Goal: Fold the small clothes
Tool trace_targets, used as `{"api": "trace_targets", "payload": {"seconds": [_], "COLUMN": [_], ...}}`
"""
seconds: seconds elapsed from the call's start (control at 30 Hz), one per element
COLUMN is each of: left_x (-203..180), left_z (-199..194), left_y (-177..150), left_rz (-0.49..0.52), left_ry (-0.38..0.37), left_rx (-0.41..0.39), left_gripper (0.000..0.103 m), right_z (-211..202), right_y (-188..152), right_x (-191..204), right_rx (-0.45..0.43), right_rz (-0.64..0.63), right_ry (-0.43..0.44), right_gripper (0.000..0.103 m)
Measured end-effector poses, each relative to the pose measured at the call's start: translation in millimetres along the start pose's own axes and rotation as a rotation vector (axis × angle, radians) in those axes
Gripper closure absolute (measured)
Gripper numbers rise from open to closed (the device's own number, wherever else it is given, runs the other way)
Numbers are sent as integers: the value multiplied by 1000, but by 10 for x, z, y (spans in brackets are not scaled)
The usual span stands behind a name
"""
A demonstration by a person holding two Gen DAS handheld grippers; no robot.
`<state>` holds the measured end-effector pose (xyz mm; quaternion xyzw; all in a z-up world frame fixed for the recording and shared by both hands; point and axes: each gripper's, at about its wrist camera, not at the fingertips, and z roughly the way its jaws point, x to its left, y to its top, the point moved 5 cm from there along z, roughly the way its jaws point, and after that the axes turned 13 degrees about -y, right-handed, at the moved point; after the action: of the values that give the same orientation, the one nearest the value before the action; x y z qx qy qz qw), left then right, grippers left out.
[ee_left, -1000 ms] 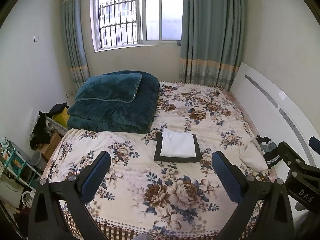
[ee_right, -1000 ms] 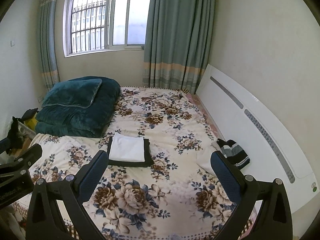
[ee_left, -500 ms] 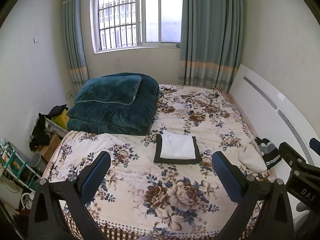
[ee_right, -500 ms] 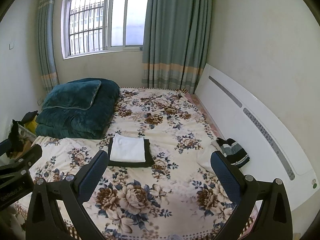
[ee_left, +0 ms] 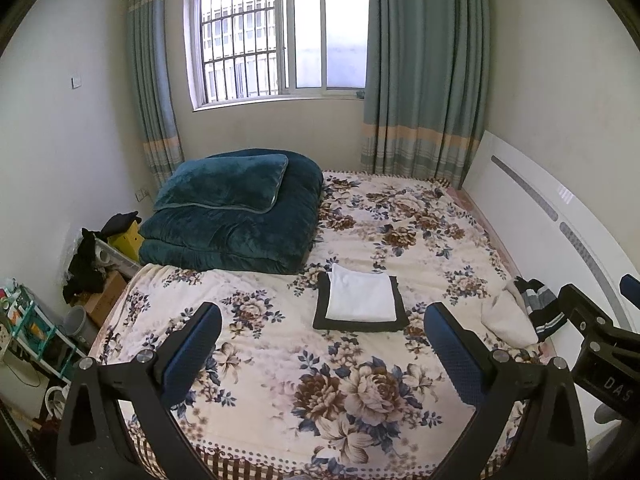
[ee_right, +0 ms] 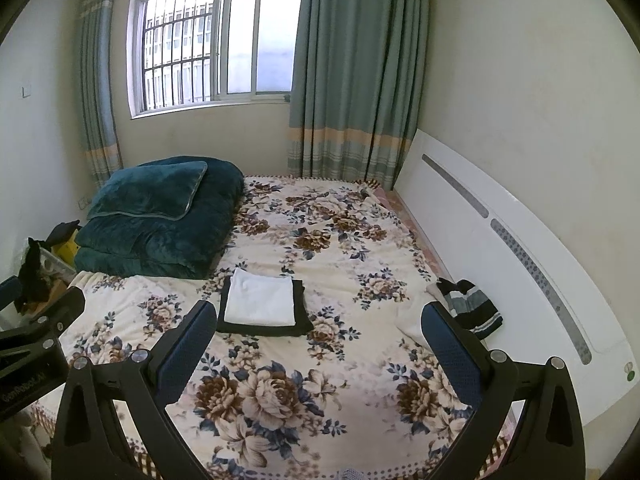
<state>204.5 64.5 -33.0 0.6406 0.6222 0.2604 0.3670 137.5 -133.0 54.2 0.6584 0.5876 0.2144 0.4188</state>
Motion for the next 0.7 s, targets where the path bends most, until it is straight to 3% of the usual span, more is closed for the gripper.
{"api": "trace_targets", "payload": {"seconds": [0.7], "left_x": [-104], "left_z": [-17], "left_y": [37], "left_rz": [0], "left_ry": [5], "left_rx": [-18], "left_gripper": [0], "right_z": [25], "right_y": [74], "right_x": [-11], "right_rx": [-9], "right_rz": [9], "right_ry": [18], "right_gripper": [0]}}
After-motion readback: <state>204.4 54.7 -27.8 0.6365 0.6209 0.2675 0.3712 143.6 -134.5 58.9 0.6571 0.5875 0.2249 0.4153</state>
